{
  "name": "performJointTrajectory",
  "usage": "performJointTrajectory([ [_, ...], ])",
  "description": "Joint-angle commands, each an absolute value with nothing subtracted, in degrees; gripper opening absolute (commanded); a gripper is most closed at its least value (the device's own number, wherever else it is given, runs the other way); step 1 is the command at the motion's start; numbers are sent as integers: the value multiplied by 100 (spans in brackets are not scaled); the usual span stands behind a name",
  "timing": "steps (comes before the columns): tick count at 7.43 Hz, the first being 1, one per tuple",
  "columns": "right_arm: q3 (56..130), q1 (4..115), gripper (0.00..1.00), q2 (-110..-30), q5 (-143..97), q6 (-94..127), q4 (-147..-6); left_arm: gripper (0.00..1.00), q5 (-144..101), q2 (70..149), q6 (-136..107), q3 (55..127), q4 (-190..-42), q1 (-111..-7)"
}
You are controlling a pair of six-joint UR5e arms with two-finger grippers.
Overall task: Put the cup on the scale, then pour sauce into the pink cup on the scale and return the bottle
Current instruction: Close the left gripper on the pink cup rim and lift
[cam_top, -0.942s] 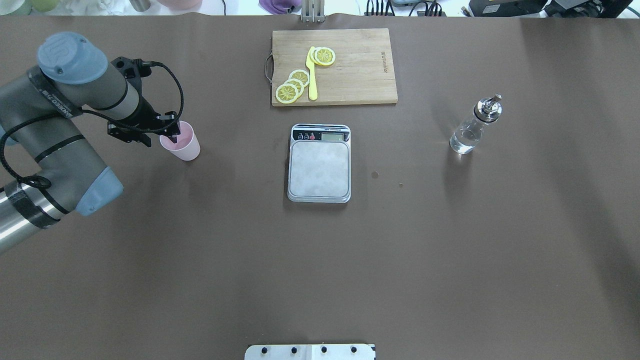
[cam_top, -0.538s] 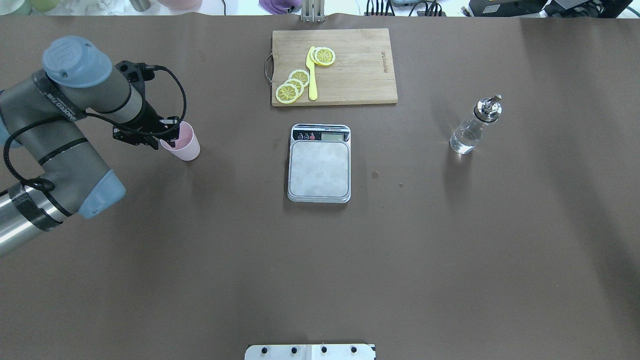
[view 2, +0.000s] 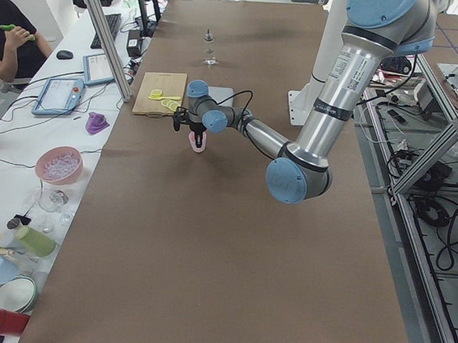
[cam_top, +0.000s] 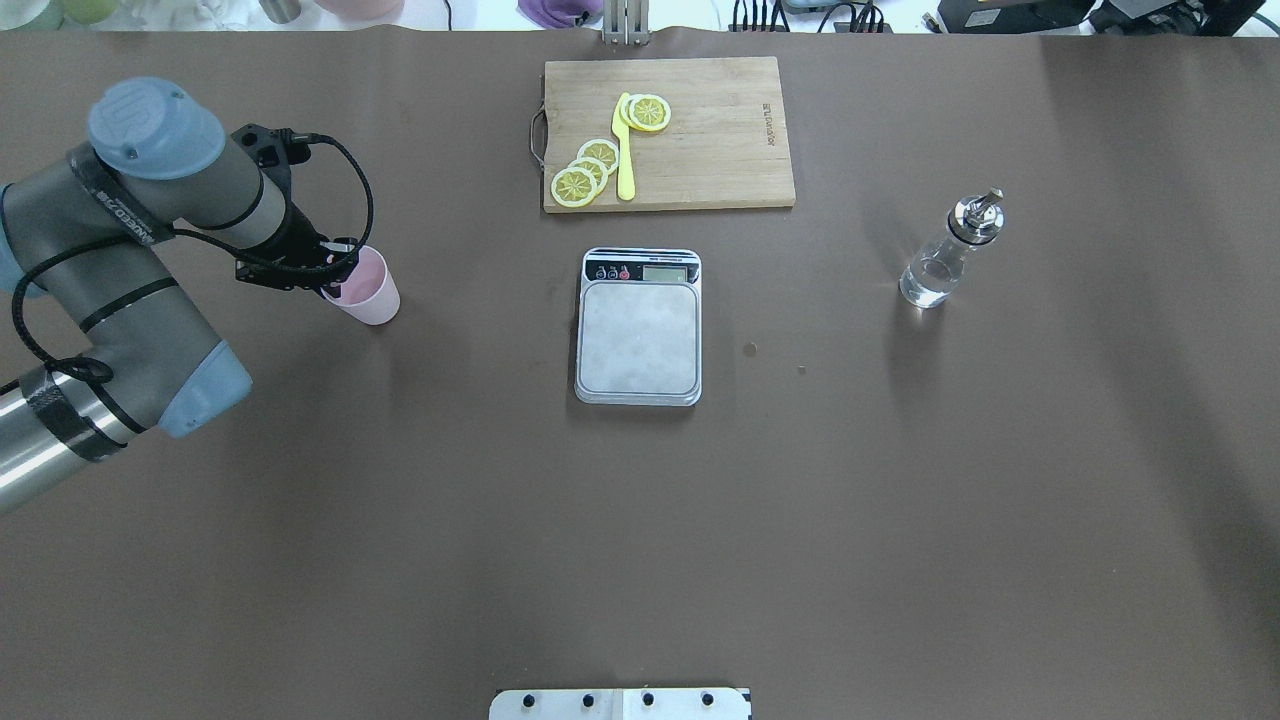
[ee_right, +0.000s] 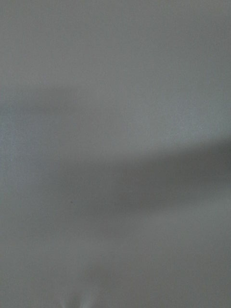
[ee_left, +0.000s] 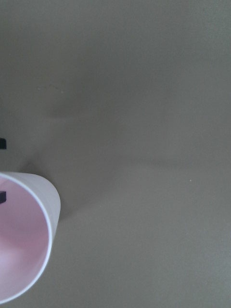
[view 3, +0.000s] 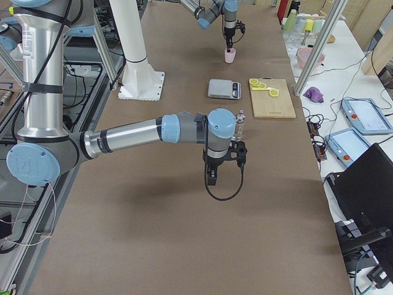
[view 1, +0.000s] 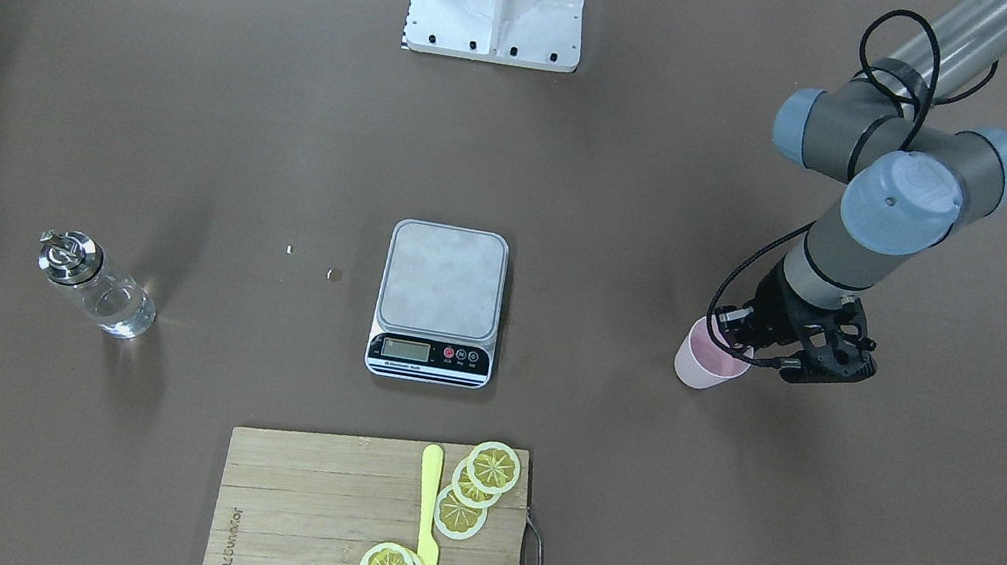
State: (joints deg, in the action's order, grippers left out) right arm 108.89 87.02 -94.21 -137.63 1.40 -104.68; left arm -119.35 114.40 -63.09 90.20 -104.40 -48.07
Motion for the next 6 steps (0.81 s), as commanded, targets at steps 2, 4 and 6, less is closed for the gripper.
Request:
performJointTrajectory([
  [2,10890,8701,100,-9422,-13772,141,-10468,0,-12716,11504,-6293,9096,-10336,-5342],
  [4,10890,8701,100,-9422,-13807,141,-10459,0,-12718,11967,-6371,9088,-9821,-5370],
  [6,10907,8701,100,-9413,-13825,141,-10450,0,-12726,12697,-6529,9097,-8872,-5361],
])
